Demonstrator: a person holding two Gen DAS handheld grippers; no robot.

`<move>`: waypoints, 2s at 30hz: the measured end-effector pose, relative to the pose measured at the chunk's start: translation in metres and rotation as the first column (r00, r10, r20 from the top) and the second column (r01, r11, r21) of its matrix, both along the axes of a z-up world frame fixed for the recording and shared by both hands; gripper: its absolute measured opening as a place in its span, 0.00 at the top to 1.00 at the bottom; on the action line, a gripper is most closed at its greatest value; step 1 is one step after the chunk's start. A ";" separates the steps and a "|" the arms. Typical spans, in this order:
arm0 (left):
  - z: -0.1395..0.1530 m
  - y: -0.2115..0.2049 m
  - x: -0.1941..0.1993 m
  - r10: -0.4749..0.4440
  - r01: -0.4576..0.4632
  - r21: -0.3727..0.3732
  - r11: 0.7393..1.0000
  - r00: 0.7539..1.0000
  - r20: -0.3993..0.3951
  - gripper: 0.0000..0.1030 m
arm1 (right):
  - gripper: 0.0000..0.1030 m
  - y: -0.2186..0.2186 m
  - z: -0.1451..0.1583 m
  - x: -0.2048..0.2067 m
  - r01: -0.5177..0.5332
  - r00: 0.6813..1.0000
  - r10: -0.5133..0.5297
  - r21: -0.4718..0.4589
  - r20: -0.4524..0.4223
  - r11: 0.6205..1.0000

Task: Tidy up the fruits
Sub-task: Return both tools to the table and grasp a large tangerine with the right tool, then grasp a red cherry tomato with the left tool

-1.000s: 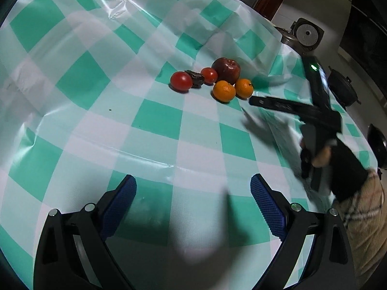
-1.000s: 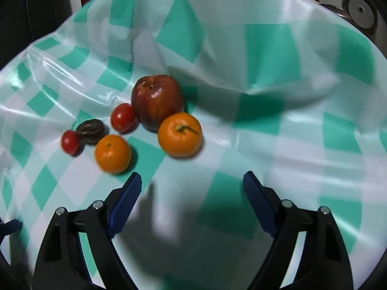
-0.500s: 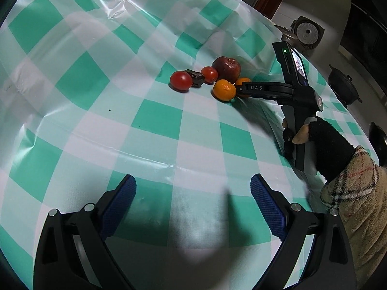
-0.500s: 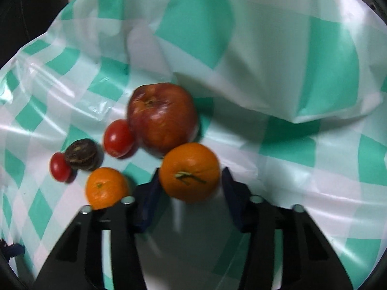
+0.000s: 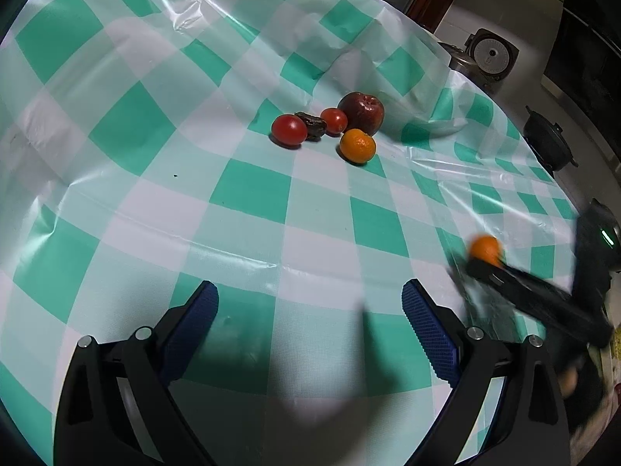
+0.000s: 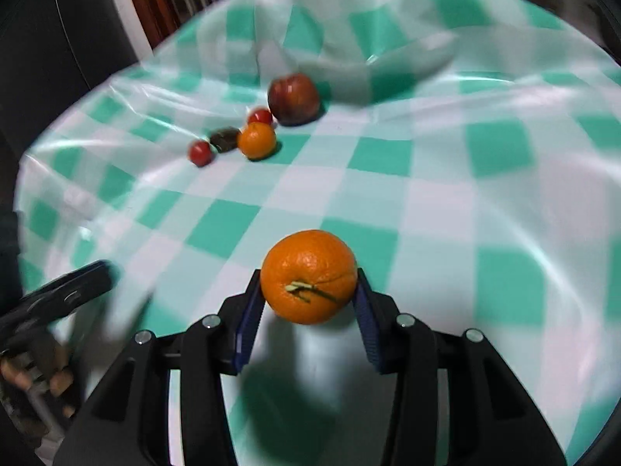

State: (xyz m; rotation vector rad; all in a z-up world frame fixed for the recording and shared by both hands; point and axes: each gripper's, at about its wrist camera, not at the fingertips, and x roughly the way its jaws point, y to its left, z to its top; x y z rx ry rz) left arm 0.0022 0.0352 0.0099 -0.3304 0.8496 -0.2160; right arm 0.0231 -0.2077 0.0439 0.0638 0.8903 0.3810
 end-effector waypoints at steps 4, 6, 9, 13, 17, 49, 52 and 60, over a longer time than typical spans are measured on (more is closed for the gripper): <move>0.001 -0.001 0.008 -0.018 0.017 -0.047 0.999 1.000 -0.023 0.11 | 0.56 -0.019 0.012 -0.024 0.043 0.998 -0.045 0.040 0.036 0.998; 0.004 -0.004 0.024 -0.010 0.010 -0.010 1.000 1.000 -0.022 0.11 | 0.56 -0.015 0.010 -0.022 0.039 0.999 -0.040 0.034 0.037 0.999; 0.010 -0.010 0.057 0.019 -0.021 0.116 0.993 1.000 0.016 0.11 | 0.56 -0.006 0.012 -0.024 0.017 0.998 -0.016 -0.007 0.064 1.000; 0.013 -0.018 0.107 0.032 -0.047 0.268 0.962 0.998 0.058 0.12 | 0.56 0.000 0.011 -0.029 -0.017 0.996 0.021 -0.044 0.091 0.999; 0.007 -0.029 0.149 -0.002 -0.006 0.344 0.939 1.000 0.021 0.28 | 0.56 0.001 0.010 -0.030 -0.032 0.995 0.037 -0.046 0.094 0.998; 0.008 0.005 -0.074 0.005 -0.009 0.106 0.994 0.999 0.042 0.67 | 0.56 -0.008 0.011 -0.028 -0.043 0.996 0.040 0.039 0.079 0.998; 0.000 0.013 -0.066 0.031 -0.032 0.055 0.998 0.999 0.006 0.67 | 0.56 -0.009 0.010 -0.027 -0.034 0.996 0.031 0.040 0.079 0.999; -0.002 0.022 -0.062 0.072 -0.072 0.005 0.997 0.997 -0.001 0.67 | 0.56 -0.010 0.010 -0.028 -0.018 0.996 0.014 0.041 0.086 0.999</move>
